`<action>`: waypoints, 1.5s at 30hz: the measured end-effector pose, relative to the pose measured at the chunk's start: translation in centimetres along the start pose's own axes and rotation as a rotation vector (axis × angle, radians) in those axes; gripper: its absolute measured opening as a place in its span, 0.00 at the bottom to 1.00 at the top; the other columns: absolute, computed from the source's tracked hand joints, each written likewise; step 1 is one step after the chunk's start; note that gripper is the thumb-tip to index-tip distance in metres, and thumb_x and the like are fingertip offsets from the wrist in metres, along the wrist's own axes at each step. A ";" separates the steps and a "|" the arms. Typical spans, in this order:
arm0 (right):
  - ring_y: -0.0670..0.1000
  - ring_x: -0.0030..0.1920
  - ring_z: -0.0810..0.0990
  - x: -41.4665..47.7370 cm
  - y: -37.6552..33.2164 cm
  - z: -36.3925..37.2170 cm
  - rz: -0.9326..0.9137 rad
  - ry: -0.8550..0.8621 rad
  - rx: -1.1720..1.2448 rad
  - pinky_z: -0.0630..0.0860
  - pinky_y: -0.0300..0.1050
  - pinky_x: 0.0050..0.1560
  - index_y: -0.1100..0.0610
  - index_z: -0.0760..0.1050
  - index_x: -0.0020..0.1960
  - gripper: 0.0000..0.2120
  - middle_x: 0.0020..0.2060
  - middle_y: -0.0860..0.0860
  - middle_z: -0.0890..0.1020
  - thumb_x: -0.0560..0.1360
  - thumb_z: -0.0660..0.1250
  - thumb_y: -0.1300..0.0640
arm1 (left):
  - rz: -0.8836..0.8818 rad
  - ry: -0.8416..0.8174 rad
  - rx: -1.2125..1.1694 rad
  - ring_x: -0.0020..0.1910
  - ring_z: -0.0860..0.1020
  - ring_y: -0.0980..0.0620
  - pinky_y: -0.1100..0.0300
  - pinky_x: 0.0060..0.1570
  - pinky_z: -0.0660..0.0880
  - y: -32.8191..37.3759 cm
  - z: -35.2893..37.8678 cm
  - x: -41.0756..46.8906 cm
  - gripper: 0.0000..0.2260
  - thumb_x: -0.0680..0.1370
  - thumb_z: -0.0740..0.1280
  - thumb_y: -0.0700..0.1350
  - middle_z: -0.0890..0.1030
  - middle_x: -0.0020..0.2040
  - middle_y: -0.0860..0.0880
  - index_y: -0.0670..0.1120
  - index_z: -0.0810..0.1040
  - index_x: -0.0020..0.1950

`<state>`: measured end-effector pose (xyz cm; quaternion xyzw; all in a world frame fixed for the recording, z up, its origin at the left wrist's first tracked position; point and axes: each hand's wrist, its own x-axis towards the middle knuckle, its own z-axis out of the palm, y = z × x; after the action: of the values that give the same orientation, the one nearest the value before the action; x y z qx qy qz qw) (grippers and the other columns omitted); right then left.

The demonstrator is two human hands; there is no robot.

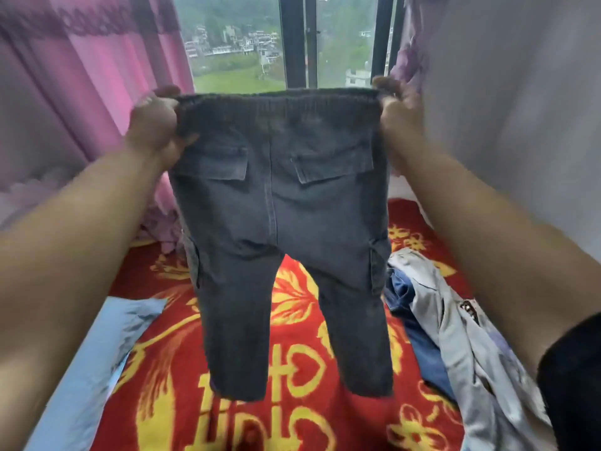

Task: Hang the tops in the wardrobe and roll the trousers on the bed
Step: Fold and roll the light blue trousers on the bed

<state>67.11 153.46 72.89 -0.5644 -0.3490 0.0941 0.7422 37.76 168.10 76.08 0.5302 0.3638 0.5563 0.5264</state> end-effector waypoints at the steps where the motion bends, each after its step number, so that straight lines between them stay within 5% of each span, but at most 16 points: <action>1: 0.45 0.48 0.80 0.7 -1.9 0.3 -0.049 0.009 0.029 0.80 0.42 0.53 0.49 0.79 0.48 0.14 0.47 0.46 0.81 0.79 0.60 0.64 | 0.034 0.003 -0.059 0.40 0.81 0.54 0.56 0.35 0.80 1.7 0.3 0.3 0.14 0.78 0.56 0.34 0.80 0.44 0.50 0.51 0.75 0.51; 3: 0.47 0.52 0.81 1.4 -5.2 0.7 -0.101 0.007 0.054 0.80 0.43 0.55 0.48 0.80 0.49 0.14 0.50 0.46 0.81 0.80 0.59 0.64 | 0.089 -0.010 -0.133 0.37 0.82 0.56 0.56 0.36 0.80 4.5 0.5 0.2 0.14 0.78 0.56 0.33 0.81 0.41 0.52 0.51 0.76 0.50; 8: 0.53 0.59 0.79 -0.2 -8.5 0.1 -0.122 0.060 0.030 0.78 0.50 0.62 0.45 0.80 0.44 0.17 0.54 0.49 0.81 0.80 0.59 0.64 | 0.086 0.018 -0.092 0.54 0.77 0.50 0.52 0.45 0.81 6.6 -0.4 -2.6 0.15 0.78 0.55 0.34 0.78 0.53 0.48 0.51 0.77 0.49; 12: 0.53 0.60 0.78 -5.8 -6.0 -1.5 -0.026 0.084 -0.059 0.74 0.54 0.66 0.47 0.80 0.44 0.14 0.54 0.47 0.80 0.78 0.60 0.62 | 0.033 0.114 0.075 0.45 0.78 0.49 0.58 0.36 0.78 3.0 -2.9 -6.0 0.13 0.75 0.59 0.36 0.79 0.45 0.48 0.49 0.81 0.44; 16: 0.54 0.49 0.82 -15.4 1.4 -4.9 0.108 0.118 -0.286 0.77 0.55 0.58 0.49 0.80 0.38 0.12 0.41 0.48 0.84 0.71 0.59 0.56 | -0.156 0.190 0.252 0.43 0.78 0.47 0.54 0.41 0.76 -7.2 -6.9 -11.3 0.10 0.73 0.63 0.41 0.80 0.44 0.45 0.44 0.83 0.47; 19: 0.55 0.49 0.81 -23.9 9.4 -8.2 0.288 0.024 -0.549 0.76 0.50 0.53 0.50 0.81 0.39 0.12 0.43 0.50 0.85 0.72 0.58 0.53 | -0.403 -0.003 0.467 0.48 0.80 0.44 0.50 0.50 0.78 -17.9 -10.0 -18.1 0.11 0.76 0.64 0.41 0.82 0.52 0.40 0.40 0.83 0.53; 23: 0.58 0.52 0.81 -35.8 19.6 -13.2 0.626 -0.178 -0.783 0.74 0.47 0.51 0.48 0.82 0.47 0.13 0.51 0.53 0.86 0.76 0.60 0.58 | -0.736 -0.047 0.460 0.33 0.75 0.47 0.57 0.33 0.73 -30.6 -14.2 -28.9 0.04 0.75 0.66 0.39 0.77 0.39 0.43 0.44 0.77 0.39; 27: 0.53 0.51 0.82 -46.4 26.2 -17.2 0.831 -0.244 -0.887 0.75 0.43 0.50 0.50 0.84 0.54 0.17 0.51 0.52 0.86 0.75 0.62 0.64 | -1.057 0.005 0.402 0.45 0.75 0.43 0.53 0.36 0.73 -40.0 -18.6 -37.7 0.03 0.79 0.63 0.40 0.76 0.48 0.42 0.44 0.76 0.50; 31: 0.41 0.26 0.72 -54.5 29.1 -20.1 1.009 -0.318 -0.913 0.67 0.35 0.26 0.48 0.82 0.60 0.20 0.38 0.48 0.84 0.75 0.60 0.64 | -1.118 -0.024 0.537 0.45 0.74 0.46 0.55 0.36 0.76 -44.5 -21.8 -44.3 0.09 0.80 0.59 0.39 0.77 0.52 0.45 0.48 0.78 0.48; 36: 0.54 0.46 0.81 -59.1 31.7 -21.9 1.107 -0.357 -0.953 0.74 0.44 0.48 0.50 0.80 0.64 0.21 0.57 0.53 0.84 0.75 0.60 0.63 | -1.052 -0.151 0.759 0.37 0.77 0.45 0.44 0.43 0.80 -47.5 -23.7 -47.8 0.14 0.76 0.57 0.34 0.80 0.47 0.44 0.46 0.79 0.51; 39: 0.55 0.49 0.80 -61.0 34.5 -22.5 1.133 -0.412 -0.983 0.72 0.44 0.51 0.50 0.80 0.64 0.21 0.57 0.55 0.84 0.75 0.61 0.62 | -1.014 -0.287 0.928 0.51 0.80 0.38 0.50 0.49 0.77 -50.5 -24.7 -49.6 0.13 0.76 0.58 0.34 0.81 0.58 0.44 0.48 0.78 0.51; 43: 0.57 0.62 0.78 -65.0 39.7 -23.8 1.137 -0.505 -1.049 0.73 0.46 0.61 0.47 0.79 0.66 0.21 0.62 0.52 0.82 0.77 0.60 0.62 | -1.078 -0.270 1.066 0.47 0.78 0.41 0.56 0.41 0.70 -56.1 -26.5 -53.3 0.16 0.74 0.58 0.34 0.81 0.50 0.44 0.53 0.76 0.51; 45: 0.57 0.63 0.77 -67.0 42.0 -24.6 1.115 -0.527 -1.071 0.73 0.47 0.61 0.45 0.77 0.67 0.21 0.64 0.50 0.81 0.78 0.59 0.61 | -1.092 -0.316 1.144 0.51 0.78 0.40 0.55 0.46 0.72 -58.4 -26.8 -54.6 0.18 0.74 0.58 0.35 0.81 0.52 0.42 0.55 0.75 0.56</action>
<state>43.66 113.24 4.39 -0.8927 -0.1775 0.3996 0.1093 16.95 129.71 3.92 0.5372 0.7214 -0.1336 0.4162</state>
